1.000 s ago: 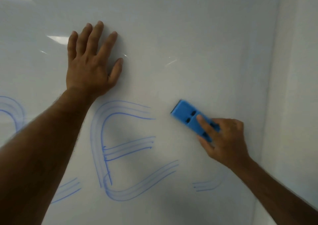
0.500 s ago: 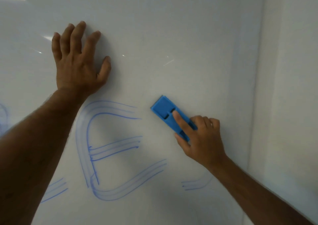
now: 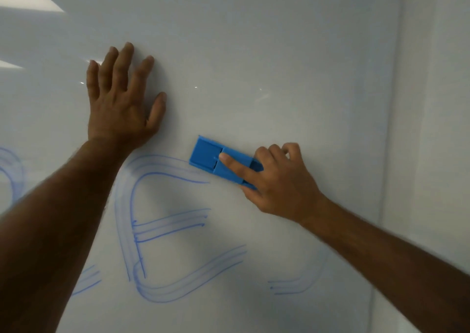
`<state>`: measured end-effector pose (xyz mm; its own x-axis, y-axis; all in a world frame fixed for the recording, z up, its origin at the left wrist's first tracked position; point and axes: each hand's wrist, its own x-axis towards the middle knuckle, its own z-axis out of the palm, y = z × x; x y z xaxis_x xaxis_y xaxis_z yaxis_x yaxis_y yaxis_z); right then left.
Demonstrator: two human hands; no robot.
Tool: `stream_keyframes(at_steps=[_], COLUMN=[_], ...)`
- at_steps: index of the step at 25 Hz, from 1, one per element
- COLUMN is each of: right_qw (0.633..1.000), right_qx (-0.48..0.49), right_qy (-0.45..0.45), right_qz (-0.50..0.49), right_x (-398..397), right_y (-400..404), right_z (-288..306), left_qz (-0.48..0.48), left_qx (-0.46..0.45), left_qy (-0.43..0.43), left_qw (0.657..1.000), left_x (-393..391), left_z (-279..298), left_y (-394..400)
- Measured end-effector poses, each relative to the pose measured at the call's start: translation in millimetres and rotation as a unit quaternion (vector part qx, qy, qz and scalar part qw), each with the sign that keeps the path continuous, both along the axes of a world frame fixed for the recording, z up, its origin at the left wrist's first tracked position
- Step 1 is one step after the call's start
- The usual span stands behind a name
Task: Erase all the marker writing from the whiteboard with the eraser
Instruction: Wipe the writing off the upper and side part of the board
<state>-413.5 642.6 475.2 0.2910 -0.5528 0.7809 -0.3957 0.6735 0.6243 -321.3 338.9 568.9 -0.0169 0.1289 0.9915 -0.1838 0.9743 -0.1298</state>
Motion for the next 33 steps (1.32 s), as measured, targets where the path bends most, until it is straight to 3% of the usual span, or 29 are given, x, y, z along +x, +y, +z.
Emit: stream_keyframes(at_steps=[5,8,11,16,24,29,33], right_qw=[0.992,0.974,0.97,0.998,0.998,0.995,0.964], right_qx=[-0.121,-0.202,-0.21,-0.041,0.055,-0.059,-0.214], right_qy=[-0.028,-0.101,-0.122,-0.025,-0.011,-0.08,-0.158], right_qz=[-0.027,-0.021,0.024,0.039,0.023,-0.011,-0.028], right_x=[-17.9,-17.9,-9.8,1.3,-16.7,-40.6,-49.4], right_y=[30.2,24.1,-0.8,-22.7,36.6,101.0,135.2], right_z=[72.7,105.4,109.5,58.2,-30.3,-66.1,-88.2], left_qz=[-0.001,0.001,0.0,0.0,0.012,0.007,-0.018], left_qx=[0.003,0.006,0.008,0.005,0.033,0.012,-0.031], left_qy=[-0.002,0.002,0.0,-0.001,0.009,-0.007,-0.019], left_qw=[1.0,1.0,1.0,1.0,0.999,1.0,0.999], left_x=[-0.5,-0.8,0.1,1.6,2.0,-5.2,-28.8], left_z=[-1.1,-2.2,-1.9,-1.9,-1.9,-2.9,-3.0], left_y=[1.2,2.0,2.4,2.8,17.6,46.8,96.4])
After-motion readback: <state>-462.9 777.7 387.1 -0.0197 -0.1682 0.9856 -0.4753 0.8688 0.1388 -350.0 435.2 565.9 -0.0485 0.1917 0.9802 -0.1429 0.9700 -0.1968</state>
